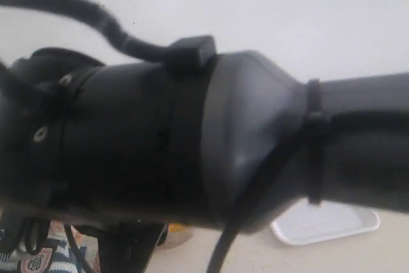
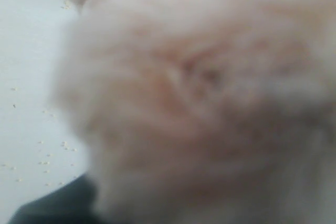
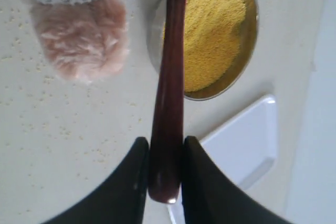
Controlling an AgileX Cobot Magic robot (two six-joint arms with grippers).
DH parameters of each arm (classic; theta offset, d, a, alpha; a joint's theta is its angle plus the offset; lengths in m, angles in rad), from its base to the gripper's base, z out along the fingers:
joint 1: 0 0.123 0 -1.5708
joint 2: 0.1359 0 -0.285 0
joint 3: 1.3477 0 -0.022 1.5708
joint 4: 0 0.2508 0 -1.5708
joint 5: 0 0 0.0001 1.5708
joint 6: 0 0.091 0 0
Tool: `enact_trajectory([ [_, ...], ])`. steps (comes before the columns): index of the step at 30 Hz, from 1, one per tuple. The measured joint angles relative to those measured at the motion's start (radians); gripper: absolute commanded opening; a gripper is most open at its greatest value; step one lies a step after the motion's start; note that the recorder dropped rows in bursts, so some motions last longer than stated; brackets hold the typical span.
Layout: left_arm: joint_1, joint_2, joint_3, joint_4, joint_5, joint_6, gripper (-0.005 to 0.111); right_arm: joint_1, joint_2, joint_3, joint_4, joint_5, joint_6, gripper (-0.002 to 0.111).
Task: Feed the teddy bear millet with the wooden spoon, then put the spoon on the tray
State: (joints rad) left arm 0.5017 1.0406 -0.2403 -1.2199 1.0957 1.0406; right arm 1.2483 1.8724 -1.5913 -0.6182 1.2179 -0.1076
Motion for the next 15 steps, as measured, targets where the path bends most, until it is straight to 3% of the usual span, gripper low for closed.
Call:
enact_trajectory([
  [8,0.0,0.0,0.0,-0.001,0.0,0.0,0.004,0.05,0.03,0.0,-0.187,0.002,0.035,0.003],
  [15,0.0,0.0,0.0,-0.007,0.0,0.0,0.004,0.05,0.03,0.0,-0.225,0.002,0.041,0.003],
])
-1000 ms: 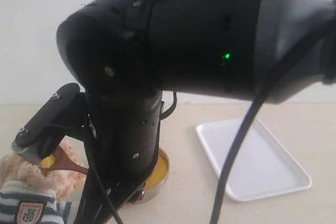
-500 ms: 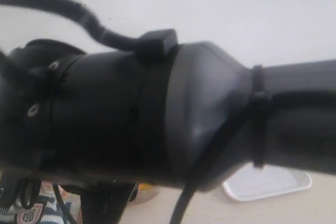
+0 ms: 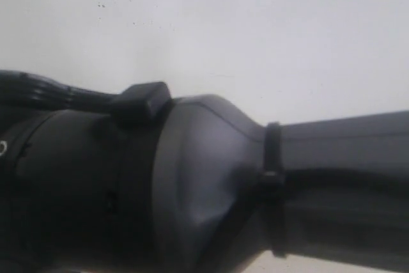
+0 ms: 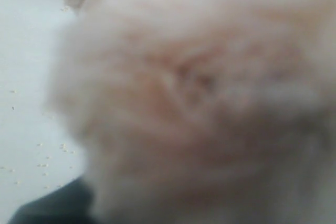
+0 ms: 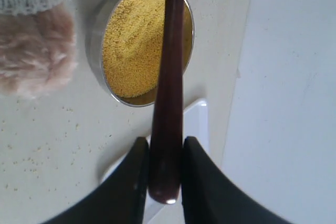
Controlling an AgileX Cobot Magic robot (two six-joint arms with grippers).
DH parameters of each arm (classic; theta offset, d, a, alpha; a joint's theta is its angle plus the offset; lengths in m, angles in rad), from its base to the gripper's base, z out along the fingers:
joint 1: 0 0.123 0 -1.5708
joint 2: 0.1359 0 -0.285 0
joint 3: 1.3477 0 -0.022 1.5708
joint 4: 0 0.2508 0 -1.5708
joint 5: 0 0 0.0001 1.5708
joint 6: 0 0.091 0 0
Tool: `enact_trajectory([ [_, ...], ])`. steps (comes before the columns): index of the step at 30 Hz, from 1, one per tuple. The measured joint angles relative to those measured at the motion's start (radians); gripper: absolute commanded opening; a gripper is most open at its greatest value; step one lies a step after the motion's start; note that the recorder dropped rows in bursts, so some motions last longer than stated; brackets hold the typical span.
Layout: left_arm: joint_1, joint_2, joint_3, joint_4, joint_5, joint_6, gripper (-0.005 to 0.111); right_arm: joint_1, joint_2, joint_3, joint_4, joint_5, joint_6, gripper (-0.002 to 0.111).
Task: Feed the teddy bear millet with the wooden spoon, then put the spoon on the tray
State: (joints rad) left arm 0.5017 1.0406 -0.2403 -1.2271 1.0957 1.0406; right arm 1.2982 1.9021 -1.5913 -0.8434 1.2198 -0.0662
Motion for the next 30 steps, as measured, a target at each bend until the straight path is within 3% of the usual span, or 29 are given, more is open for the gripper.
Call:
enact_trajectory([
  [12,0.002,0.0,0.0,0.004,0.0,0.0,0.004,0.028,-0.003,0.139,-0.125,0.0,0.079,0.003],
  [30,0.002,0.0,0.0,0.004,0.0,0.0,0.004,0.047,-0.032,0.147,-0.233,-0.002,0.197,0.003],
])
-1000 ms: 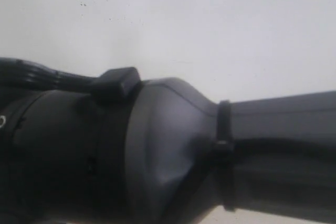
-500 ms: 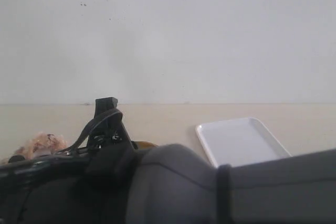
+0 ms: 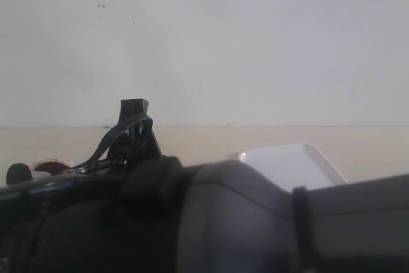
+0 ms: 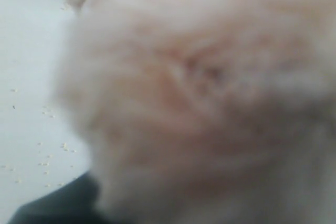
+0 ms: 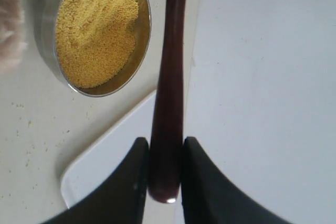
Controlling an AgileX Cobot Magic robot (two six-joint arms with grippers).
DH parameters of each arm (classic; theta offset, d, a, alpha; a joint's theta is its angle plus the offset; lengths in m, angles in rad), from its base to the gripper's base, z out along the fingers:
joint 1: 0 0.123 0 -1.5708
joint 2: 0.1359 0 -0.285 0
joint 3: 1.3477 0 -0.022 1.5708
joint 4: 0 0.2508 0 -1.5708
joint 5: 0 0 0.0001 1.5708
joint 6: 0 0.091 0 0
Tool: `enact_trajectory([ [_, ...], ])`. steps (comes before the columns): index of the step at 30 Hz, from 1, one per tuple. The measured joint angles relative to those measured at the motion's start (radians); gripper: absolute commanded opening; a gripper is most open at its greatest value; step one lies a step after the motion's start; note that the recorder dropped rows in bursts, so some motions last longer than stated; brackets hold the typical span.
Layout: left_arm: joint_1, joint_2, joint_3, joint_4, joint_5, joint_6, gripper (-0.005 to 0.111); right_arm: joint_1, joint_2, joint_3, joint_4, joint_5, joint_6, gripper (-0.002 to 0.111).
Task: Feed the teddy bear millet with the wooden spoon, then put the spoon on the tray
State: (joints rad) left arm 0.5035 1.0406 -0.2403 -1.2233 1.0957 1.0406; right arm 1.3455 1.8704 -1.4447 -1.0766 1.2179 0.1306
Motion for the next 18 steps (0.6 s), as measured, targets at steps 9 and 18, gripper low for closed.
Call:
enact_trajectory([
  [9,0.0,0.0,0.0,0.0,0.0,0.0,0.004,0.009,-0.01,0.0,0.0,0.0,0.005,0.003],
  [18,0.0,0.0,0.0,0.0,0.0,0.0,0.004,0.006,-0.119,0.0,0.068,-0.002,0.01,0.003],
])
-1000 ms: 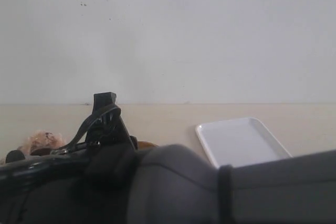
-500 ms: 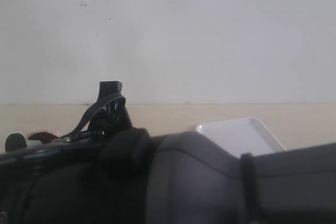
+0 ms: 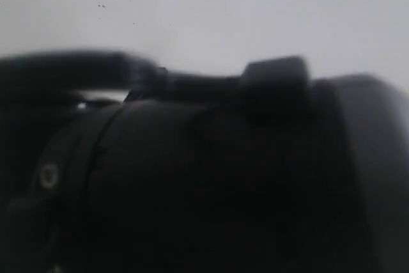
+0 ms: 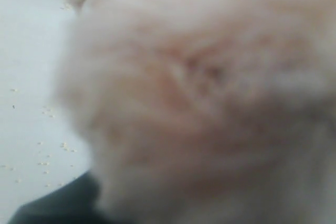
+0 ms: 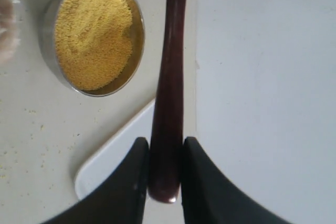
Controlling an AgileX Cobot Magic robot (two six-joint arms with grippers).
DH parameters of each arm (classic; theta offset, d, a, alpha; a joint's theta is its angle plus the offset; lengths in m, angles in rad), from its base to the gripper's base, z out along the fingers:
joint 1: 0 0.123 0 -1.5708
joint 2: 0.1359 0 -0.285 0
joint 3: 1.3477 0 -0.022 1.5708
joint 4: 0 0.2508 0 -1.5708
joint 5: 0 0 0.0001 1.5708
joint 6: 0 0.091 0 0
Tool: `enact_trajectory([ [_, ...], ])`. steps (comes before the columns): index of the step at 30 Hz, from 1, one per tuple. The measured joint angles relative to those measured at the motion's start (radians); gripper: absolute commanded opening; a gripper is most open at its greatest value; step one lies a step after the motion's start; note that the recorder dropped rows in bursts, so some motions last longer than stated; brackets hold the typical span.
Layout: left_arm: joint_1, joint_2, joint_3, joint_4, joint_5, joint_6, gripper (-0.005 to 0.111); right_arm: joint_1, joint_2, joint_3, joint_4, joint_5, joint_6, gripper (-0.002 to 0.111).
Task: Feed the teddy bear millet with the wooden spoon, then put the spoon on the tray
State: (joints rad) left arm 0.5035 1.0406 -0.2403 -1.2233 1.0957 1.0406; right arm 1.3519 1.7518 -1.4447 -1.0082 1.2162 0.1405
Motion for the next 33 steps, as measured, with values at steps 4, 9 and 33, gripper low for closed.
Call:
enact_trajectory([
  [4,0.0,0.0,0.0,0.0,0.0,0.0,0.004,-0.043,-0.035,0.0,-0.008,0.0,0.001,0.003],
  [9,0.0,0.0,0.0,0.0,0.0,0.0,0.004,-0.152,-0.038,0.0,0.021,0.0,-0.009,0.003],
  [33,0.0,0.0,0.0,0.0,0.0,0.0,0.004,-0.277,0.309,0.0,-0.117,-0.004,-0.125,0.003],
])
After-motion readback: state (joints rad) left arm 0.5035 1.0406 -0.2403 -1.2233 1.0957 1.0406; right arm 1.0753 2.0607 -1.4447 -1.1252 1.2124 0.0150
